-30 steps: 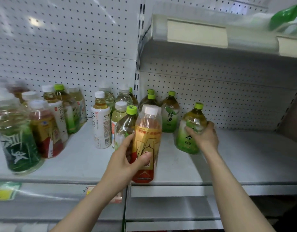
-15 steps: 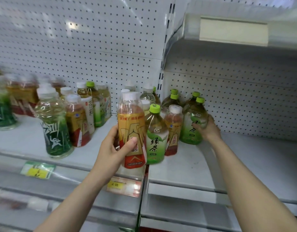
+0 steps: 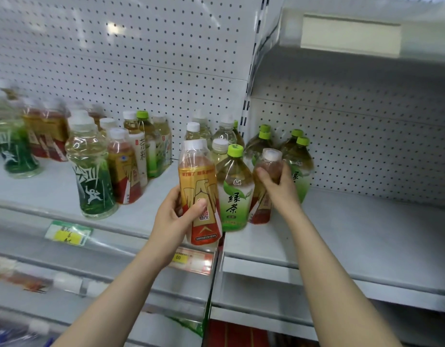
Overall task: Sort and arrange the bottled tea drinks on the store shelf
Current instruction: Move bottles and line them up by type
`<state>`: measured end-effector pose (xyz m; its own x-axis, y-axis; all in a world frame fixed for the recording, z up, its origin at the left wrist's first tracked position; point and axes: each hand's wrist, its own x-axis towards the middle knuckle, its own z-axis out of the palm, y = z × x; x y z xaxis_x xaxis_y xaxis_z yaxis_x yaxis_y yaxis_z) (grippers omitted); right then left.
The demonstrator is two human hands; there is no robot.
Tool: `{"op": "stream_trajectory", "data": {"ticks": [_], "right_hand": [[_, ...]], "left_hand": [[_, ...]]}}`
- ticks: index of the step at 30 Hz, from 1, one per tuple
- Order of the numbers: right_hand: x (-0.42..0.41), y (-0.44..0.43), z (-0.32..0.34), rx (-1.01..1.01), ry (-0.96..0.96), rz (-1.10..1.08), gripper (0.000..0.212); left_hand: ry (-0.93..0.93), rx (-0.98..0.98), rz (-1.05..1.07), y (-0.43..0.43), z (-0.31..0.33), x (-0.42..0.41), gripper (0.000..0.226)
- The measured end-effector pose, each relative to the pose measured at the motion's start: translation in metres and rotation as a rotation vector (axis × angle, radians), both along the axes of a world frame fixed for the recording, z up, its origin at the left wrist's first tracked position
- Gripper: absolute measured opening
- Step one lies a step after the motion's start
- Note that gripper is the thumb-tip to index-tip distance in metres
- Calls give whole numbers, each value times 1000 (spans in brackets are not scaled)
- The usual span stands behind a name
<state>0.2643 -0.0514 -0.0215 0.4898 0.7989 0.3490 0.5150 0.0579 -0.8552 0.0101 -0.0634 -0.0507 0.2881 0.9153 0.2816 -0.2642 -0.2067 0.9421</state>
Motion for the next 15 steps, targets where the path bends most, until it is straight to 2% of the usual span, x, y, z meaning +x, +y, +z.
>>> {"op": "stream_trajectory", "data": {"ticks": [6,11,13,15], "right_hand": [[-17,-53,0,139,56,-37,61],[-50,-71,12,234,220,129,29],[-73,-71,12,231,232,198,31],[-100,-68,10,224,235,270,42]], "left_hand": [[-70,-89,-7,-8,-10,-12,52],[-127,-137,-19,-16,-16,-30,52],[-132,-152,-16,-18,-20,-44,54],[-133,-160,3,-19,-23,-63,54]]}}
